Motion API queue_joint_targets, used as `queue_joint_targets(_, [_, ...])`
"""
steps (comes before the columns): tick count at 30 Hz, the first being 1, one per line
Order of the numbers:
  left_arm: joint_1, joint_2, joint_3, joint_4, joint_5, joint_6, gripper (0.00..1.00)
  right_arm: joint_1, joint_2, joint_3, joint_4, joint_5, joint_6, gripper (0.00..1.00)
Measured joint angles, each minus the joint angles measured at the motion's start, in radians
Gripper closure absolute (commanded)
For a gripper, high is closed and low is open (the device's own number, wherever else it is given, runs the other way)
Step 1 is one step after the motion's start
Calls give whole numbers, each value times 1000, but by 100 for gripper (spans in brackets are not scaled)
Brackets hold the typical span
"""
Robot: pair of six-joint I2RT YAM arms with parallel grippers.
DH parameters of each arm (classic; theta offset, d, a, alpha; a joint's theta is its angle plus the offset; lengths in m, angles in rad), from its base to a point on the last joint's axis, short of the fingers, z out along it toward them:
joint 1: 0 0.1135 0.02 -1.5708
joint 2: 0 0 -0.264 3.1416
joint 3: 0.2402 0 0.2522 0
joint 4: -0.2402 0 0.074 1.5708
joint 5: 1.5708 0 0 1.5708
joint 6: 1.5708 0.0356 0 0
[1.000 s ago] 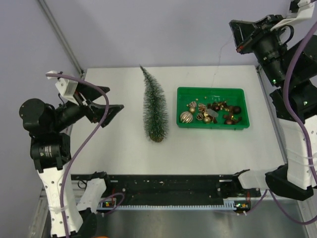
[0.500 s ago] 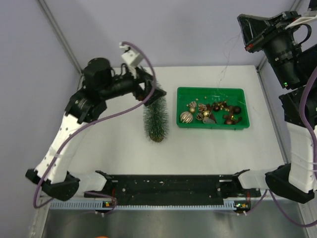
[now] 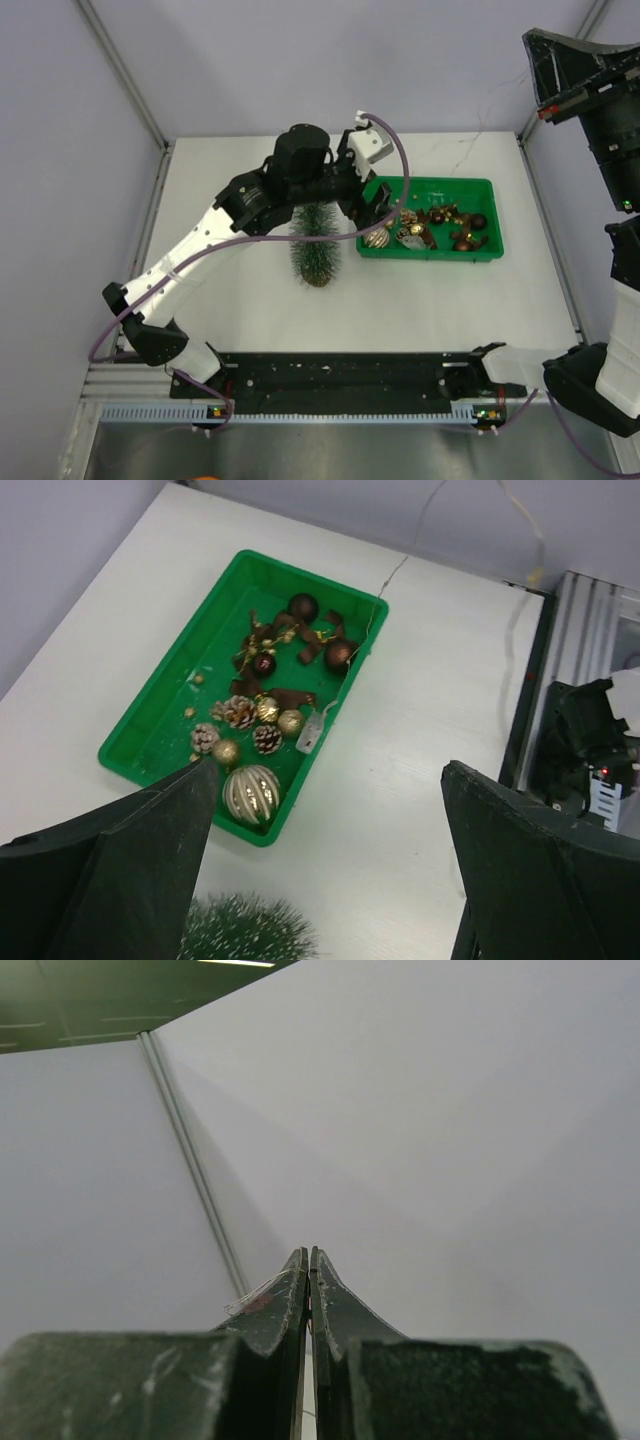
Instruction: Decorate the small christmas tree
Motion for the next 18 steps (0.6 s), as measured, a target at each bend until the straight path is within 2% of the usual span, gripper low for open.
queue_joint_targets(7, [-21, 2, -147, 183, 118, 21, 1, 0, -68, -62, 0, -21, -1, 100])
queue_joint_targets(18, [-27, 23, -155, 279, 218, 76, 1, 0, -190, -227, -7, -54, -10, 100])
